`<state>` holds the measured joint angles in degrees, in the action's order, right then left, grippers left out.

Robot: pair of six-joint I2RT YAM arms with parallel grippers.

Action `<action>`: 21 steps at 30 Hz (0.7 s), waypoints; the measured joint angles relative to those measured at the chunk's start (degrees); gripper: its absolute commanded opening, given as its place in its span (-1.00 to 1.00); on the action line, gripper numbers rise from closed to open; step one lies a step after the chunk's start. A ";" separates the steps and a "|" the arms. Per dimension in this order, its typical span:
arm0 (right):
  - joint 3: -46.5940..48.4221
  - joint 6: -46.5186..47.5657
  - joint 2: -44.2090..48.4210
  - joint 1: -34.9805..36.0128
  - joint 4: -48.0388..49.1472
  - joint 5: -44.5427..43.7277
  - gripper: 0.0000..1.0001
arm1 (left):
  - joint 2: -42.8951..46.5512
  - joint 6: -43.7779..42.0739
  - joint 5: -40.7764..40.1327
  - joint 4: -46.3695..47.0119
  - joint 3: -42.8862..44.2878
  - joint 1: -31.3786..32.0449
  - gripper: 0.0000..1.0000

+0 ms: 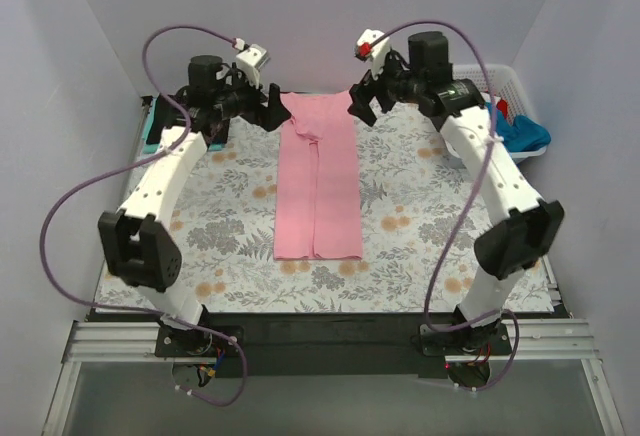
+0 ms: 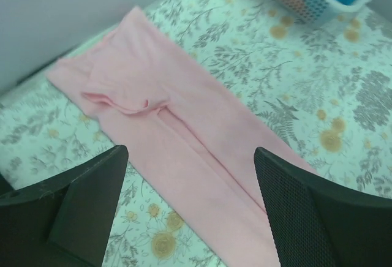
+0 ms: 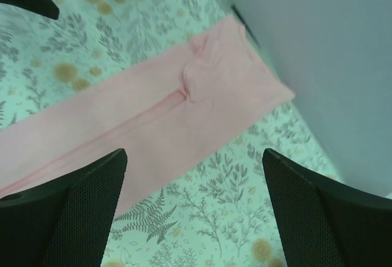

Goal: Fold and stack the t-shirts
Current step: Fold the tshirt

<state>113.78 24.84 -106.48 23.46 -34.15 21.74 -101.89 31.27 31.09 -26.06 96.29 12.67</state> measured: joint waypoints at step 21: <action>-64.54 25.59 25.73 22.67 5.53 1.62 0.30 | 35.34 -42.66 10.69 -0.85 -61.26 10.71 0.14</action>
<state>49.23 50.43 -80.75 46.13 -28.62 23.35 -66.54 -11.40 41.78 -26.92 35.03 23.38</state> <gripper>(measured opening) 0.682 0.593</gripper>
